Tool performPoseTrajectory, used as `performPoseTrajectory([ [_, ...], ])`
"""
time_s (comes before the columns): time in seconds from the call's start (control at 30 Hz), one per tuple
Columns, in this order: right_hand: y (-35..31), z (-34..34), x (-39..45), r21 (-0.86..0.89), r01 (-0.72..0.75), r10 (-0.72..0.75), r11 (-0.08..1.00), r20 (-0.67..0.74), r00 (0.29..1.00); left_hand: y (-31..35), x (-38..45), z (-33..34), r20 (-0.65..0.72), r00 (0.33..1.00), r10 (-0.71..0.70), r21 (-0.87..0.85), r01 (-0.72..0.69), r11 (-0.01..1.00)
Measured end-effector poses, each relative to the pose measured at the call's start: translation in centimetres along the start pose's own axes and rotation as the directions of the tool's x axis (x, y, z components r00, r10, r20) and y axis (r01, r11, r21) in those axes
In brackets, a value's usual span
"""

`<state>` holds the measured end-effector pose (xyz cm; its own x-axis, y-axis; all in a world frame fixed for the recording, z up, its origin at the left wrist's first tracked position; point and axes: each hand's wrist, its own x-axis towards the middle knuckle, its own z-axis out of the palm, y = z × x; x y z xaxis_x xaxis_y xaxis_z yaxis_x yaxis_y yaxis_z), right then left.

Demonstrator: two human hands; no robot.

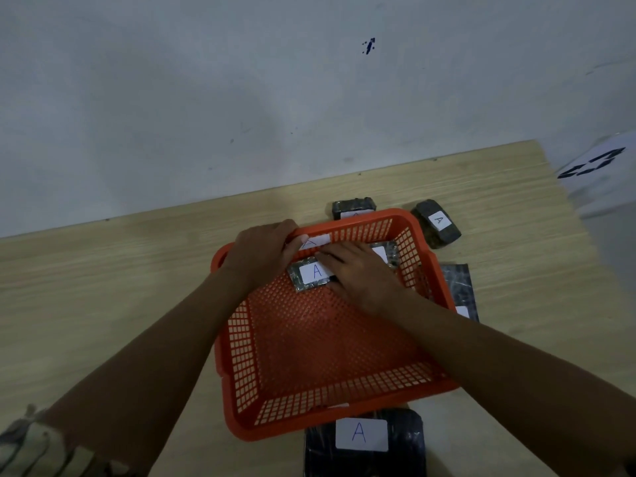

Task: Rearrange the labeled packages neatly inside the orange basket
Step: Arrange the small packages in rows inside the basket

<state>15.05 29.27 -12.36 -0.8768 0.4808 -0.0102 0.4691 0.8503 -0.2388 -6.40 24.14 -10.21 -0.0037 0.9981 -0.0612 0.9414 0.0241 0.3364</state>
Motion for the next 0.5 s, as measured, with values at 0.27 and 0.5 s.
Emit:
performPoseTrajectory([
  [0.27, 1.3, -3.9, 0.2, 0.206, -0.067, 0.142, 0.976, -0.374, 0.917, -0.5, 0.3, -0.5, -0.009, 1.000, -0.005, 0.104, 0.006, 0.995],
  [0.5, 6.1, -6.7, 7.0, 0.380, -0.584, 0.588, 0.717, 0.120, 0.800, -1.0, 0.3, -0.6, -0.022, 0.998, -0.058, 0.132, 0.060, 0.989],
])
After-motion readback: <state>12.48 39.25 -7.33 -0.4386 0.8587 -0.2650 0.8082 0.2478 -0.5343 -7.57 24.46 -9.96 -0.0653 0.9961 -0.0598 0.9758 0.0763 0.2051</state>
